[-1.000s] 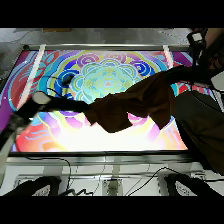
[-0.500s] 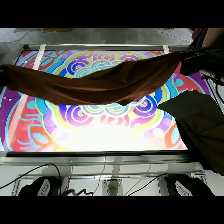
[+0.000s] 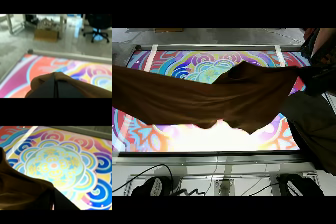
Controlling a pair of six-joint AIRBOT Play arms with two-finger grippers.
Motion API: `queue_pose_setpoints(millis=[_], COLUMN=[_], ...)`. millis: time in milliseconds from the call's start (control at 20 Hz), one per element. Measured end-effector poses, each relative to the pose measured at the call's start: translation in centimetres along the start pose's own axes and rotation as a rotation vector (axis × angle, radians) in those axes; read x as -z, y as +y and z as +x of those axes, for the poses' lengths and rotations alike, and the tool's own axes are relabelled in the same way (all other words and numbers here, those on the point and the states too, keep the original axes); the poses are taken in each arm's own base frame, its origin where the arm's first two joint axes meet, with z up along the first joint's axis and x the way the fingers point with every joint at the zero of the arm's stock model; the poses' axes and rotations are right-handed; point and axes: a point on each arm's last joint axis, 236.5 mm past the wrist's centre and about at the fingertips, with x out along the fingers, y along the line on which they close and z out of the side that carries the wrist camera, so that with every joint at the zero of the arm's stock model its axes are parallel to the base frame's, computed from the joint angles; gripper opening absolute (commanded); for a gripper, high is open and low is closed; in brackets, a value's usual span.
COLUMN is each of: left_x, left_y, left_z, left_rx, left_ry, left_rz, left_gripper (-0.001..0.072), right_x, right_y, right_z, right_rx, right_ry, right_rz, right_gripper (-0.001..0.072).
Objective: Fold the clothes and pants, and hang the long-sleeved shirts on hangers.
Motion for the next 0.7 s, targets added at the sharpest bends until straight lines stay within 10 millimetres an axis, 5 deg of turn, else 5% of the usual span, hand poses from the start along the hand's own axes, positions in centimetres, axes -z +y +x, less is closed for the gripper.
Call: queue_pose_setpoints(millis=[400, 450, 500, 550, 600, 700], left_x=[21.1, 23.0, 24.3, 25.1, 25.6, 25.4], left_y=[-9.8, -10.9, -11.7, -12.1, -12.4, -12.2], left_z=[13.6, 15.0, 16.3, 17.2, 18.0, 18.8], left_rx=[0.333, 0.341, 0.34, 0.333, 0.324, 0.3], left_ry=[0.509, 0.524, 0.523, 0.512, 0.501, 0.467], left_rz=[0.085, 0.094, 0.104, 0.114, 0.12, 0.127], left_gripper=[0.0023, 0.0114, 0.0343, 0.0593, 0.0673, 0.0673], right_x=[13.8, 14.9, 15.8, 16.5, 17.0, 17.7], right_y=[-7.5, -8.6, -9.6, -10.5, -11.5, -13.9], right_z=[17.0, 18.8, 20.4, 21.6, 22.4, 22.9], right_rx=[0.046, 0.064, 0.085, 0.102, 0.124, 0.174], right_ry=[0.348, 0.352, 0.347, 0.344, 0.335, 0.323], right_rz=[0.254, 0.271, 0.289, 0.3, 0.308, 0.332], right_gripper=[0.0018, 0.0084, 0.0281, 0.0373, 0.0372, 0.0371])
